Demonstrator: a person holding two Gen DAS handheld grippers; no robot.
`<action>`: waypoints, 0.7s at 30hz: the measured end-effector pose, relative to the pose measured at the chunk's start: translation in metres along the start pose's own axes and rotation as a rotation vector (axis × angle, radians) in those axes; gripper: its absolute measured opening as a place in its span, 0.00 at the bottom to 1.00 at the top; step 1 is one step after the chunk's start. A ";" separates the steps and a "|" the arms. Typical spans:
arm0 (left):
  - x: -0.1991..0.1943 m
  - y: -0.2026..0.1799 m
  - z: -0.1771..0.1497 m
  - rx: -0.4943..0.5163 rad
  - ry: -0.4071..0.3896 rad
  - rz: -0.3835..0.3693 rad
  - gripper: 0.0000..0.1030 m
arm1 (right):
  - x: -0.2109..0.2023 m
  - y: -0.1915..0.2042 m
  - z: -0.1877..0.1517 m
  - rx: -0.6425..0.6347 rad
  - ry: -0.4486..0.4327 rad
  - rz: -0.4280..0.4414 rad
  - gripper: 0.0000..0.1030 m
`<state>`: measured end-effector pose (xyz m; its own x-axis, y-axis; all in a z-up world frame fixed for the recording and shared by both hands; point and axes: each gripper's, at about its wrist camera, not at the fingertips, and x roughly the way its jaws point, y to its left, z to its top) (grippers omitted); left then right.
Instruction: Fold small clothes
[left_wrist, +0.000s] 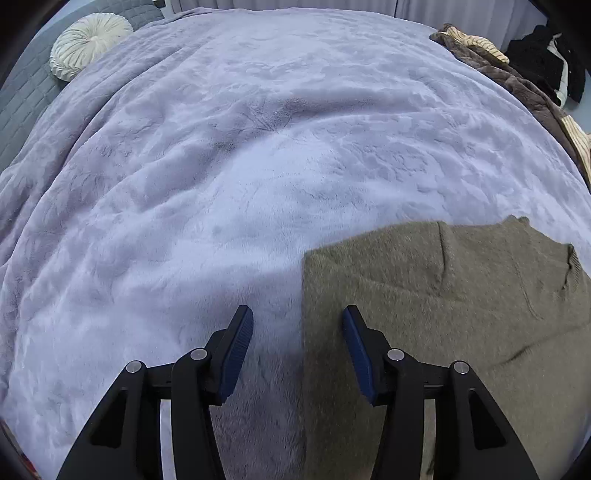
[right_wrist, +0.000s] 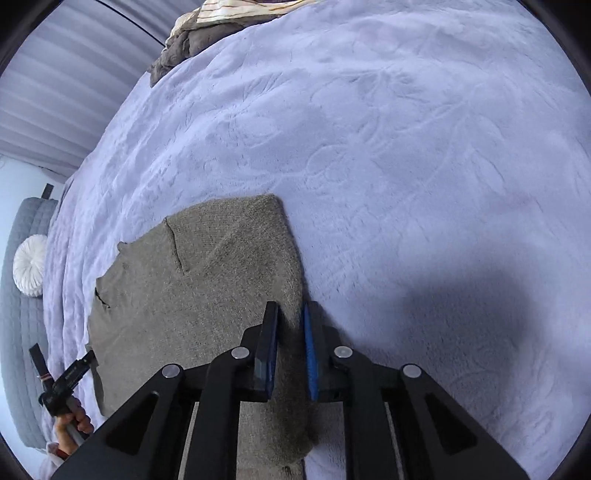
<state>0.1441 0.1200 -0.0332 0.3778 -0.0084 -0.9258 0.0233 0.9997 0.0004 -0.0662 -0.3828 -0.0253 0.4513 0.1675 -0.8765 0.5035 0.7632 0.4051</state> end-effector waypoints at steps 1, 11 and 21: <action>-0.006 0.000 -0.005 0.006 0.013 -0.032 0.51 | -0.008 0.002 -0.004 -0.016 -0.013 -0.013 0.15; -0.062 -0.078 -0.056 0.193 0.040 -0.285 0.51 | -0.035 0.042 -0.056 -0.184 0.012 0.015 0.15; -0.029 -0.080 -0.077 0.059 0.166 -0.361 0.12 | -0.012 0.033 -0.083 -0.204 0.079 -0.020 0.14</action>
<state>0.0604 0.0419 -0.0359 0.1812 -0.3505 -0.9189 0.1822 0.9301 -0.3189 -0.1162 -0.3074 -0.0228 0.3798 0.1936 -0.9046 0.3485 0.8759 0.3337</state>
